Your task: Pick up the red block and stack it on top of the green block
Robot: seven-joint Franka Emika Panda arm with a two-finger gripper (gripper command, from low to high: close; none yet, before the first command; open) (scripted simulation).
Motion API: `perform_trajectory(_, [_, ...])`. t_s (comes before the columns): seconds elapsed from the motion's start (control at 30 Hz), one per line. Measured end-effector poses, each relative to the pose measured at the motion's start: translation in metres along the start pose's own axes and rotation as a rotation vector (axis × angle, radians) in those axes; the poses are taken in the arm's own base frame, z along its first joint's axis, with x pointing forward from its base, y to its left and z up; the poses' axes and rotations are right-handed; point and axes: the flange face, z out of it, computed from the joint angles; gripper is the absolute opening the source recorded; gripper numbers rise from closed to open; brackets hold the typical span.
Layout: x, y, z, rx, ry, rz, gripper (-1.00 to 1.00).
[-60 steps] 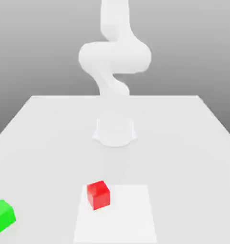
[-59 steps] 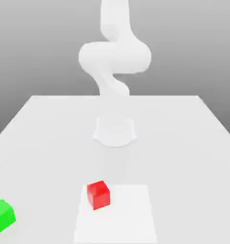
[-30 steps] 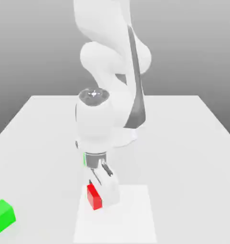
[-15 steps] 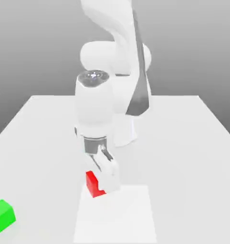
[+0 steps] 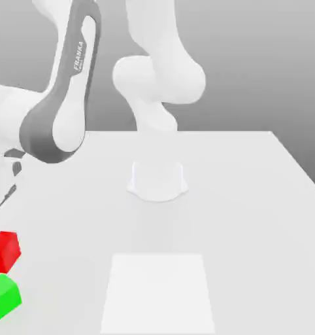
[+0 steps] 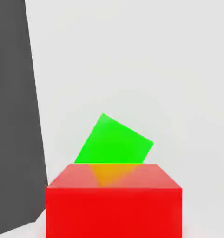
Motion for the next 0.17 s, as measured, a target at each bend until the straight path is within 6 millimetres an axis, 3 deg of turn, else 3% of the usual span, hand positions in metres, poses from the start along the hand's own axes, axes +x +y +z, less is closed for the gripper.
perform_trajectory(0.03, [0.001,-0.001,0.014,0.000,0.001,0.002,-1.00])
perform_trajectory(0.07, [0.001,-0.001,0.025,0.000,0.001,0.003,1.00])
perform_trajectory(0.17, [0.001,-0.001,0.025,0.000,0.001,0.003,1.00])
